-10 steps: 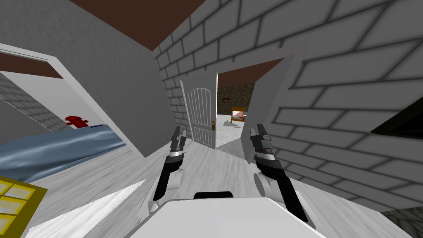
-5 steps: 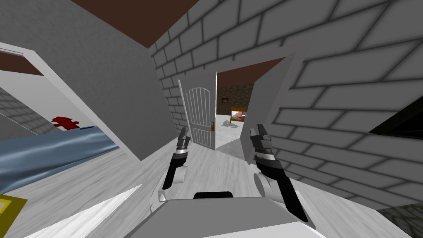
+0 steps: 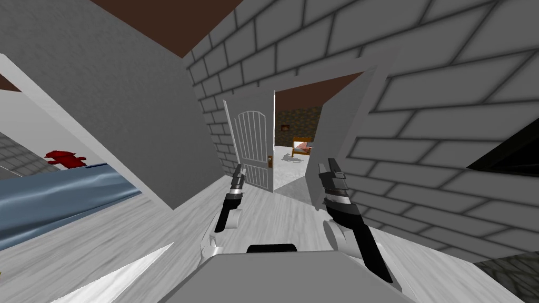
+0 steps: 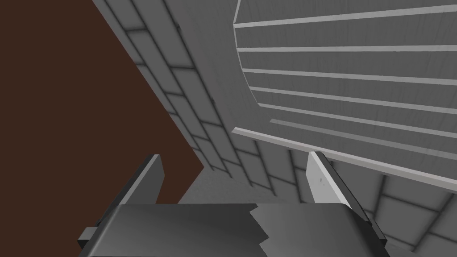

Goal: Push the door open

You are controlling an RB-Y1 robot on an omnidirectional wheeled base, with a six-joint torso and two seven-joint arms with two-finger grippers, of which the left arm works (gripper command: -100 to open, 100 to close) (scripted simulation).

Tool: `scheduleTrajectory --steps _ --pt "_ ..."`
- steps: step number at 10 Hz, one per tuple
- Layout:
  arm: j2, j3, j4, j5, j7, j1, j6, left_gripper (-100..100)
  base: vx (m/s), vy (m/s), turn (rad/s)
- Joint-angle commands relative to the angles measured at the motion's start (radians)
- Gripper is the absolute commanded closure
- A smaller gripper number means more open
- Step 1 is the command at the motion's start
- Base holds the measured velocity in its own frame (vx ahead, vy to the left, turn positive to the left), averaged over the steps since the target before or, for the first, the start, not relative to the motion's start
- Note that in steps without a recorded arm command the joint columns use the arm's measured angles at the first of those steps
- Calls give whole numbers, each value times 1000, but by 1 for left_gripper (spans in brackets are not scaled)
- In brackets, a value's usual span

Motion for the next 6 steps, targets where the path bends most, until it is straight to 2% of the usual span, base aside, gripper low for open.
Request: scheduleTrajectory --steps 1,2,3,4,5,6 --pt "5 0 50 5 2 -33 5 -100 52 17 -27" --pt "5 0 60 5 2 -33 5 -100 42 13 -31" --pt "8 -1 97 9 4 -60 5 -100 52 6 -52" --pt "8 -1 110 9 4 -60 5 -100 46 5 -26" --pt "12 -2 138 14 5 -87 4 -100 52 8 -42" --pt "12 -2 159 14 5 -87 4 -100 44 13 -26"
